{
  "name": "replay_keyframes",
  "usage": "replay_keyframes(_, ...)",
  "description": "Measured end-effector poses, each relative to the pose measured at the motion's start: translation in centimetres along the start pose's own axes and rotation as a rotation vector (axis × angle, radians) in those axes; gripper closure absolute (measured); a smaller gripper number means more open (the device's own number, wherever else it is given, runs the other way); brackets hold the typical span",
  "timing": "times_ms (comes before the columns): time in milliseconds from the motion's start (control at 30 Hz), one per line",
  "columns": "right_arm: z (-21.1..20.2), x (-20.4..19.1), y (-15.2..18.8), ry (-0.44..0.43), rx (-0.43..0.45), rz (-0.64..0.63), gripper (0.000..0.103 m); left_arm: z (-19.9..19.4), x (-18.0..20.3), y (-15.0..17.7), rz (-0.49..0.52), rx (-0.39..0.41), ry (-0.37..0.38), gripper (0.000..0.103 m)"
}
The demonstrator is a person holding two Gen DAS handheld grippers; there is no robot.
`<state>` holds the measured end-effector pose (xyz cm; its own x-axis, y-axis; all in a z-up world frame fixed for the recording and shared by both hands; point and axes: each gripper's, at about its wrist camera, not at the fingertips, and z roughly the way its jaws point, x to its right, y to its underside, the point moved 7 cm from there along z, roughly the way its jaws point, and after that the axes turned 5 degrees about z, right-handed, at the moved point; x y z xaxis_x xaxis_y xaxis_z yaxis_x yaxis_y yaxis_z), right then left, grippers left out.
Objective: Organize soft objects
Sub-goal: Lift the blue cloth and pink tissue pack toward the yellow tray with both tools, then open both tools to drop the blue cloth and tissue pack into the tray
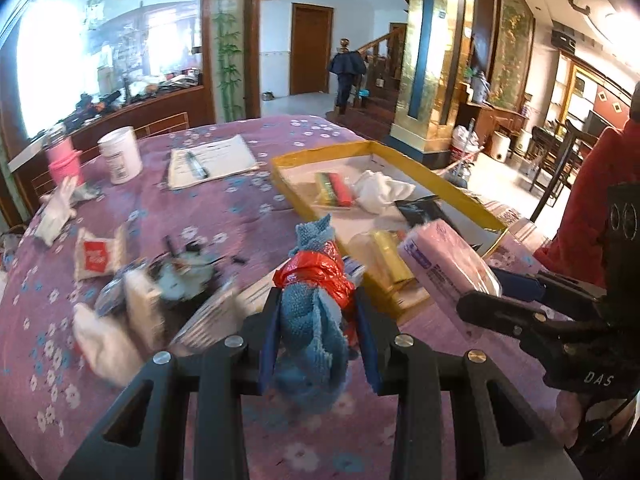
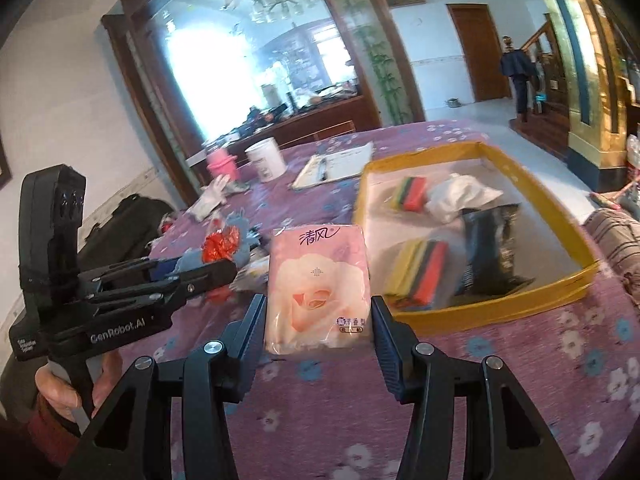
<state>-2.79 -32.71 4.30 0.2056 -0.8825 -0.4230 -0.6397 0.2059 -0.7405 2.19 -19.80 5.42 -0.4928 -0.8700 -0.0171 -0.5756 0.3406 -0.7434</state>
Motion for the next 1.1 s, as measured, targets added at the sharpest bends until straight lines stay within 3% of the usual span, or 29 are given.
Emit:
replay_keyframes(333, 0.3, 7.3, -8.0, 0.161, 0.052, 0.102, 0.049, 6.4, 3.5, -5.5, -0.004, -0.054, 0.051, 0.070)
replay_keyframes(600, 7.5, 12.7, -15.1, 0.243, -0.005, 0.208, 0.049, 13.5, 4.4, -8.1, -0.063, -0.126, 0.058, 0.070)
replay_keyframes(767, 11.4, 15.7, -15.2, 0.295, -0.065, 0.234, 0.049, 16.0, 4.9, -7.0, -0.055, -0.170, 0.048, 0.070)
replay_keyframes(933, 12.0, 18.1, -14.0, 0.335, -0.107, 0.236, 0.049, 18.0, 4.5, -6.1, -0.095, -0.236, 0.085, 0.070)
replay_keyframes(1100, 12.5, 18.3, -13.6, 0.340, -0.126, 0.234, 0.048, 18.2, 3.8, -5.8, -0.105, -0.232, 0.065, 0.070)
